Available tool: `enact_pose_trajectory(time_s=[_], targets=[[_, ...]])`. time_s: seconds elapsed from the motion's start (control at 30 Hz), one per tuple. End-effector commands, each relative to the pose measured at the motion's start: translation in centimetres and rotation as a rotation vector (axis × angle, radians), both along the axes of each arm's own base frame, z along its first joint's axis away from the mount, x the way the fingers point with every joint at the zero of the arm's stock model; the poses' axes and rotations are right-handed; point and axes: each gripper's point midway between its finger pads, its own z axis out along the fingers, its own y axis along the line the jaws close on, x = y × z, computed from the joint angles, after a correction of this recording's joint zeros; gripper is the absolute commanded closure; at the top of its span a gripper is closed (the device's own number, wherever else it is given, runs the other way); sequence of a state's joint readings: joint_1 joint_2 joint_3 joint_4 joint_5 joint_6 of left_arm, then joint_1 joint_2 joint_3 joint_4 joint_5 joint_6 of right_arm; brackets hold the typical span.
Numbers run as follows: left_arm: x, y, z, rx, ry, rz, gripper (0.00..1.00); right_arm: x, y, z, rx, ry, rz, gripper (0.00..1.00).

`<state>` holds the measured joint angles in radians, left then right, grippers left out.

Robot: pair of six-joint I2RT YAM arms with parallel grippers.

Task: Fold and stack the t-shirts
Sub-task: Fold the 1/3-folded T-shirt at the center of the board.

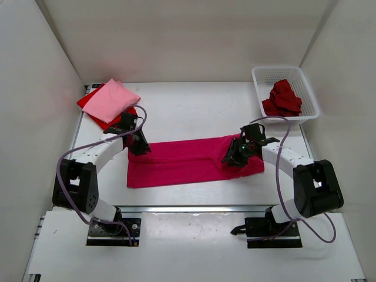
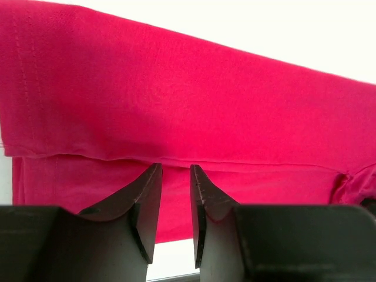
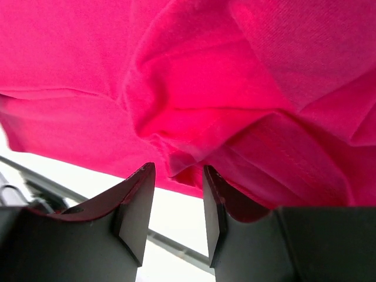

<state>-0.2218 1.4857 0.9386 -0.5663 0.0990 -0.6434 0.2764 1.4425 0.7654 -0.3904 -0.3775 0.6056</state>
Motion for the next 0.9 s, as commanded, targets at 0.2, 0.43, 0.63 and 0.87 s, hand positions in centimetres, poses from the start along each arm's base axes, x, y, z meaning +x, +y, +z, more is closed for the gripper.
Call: enact_pose_trajectory(time_s=[0.2, 0.43, 0.63, 0.87], targets=[[0.2, 4.9, -3.9, 0.023, 0.099, 0.110, 0.65, 1.4, 1.2, 1.4, 0.128, -0.032, -0.080, 0.65], [-0.3, 7.2, -5.2, 0.028, 0.111, 0.173, 0.65, 0.8, 0.6, 0.5, 0.117, -0.006, -0.098, 0.66], [-1.3, 7.2, -5.8, 0.008, 0.162, 0.189, 0.67, 1.0, 0.7, 0.0, 0.134, 0.009, -0.095, 0.79], [1.2, 5.5, -1.0, -0.015, 0.038, 0.139, 0.65, 0.8, 0.5, 1.0, 0.160, -0.022, -0.102, 0.97]])
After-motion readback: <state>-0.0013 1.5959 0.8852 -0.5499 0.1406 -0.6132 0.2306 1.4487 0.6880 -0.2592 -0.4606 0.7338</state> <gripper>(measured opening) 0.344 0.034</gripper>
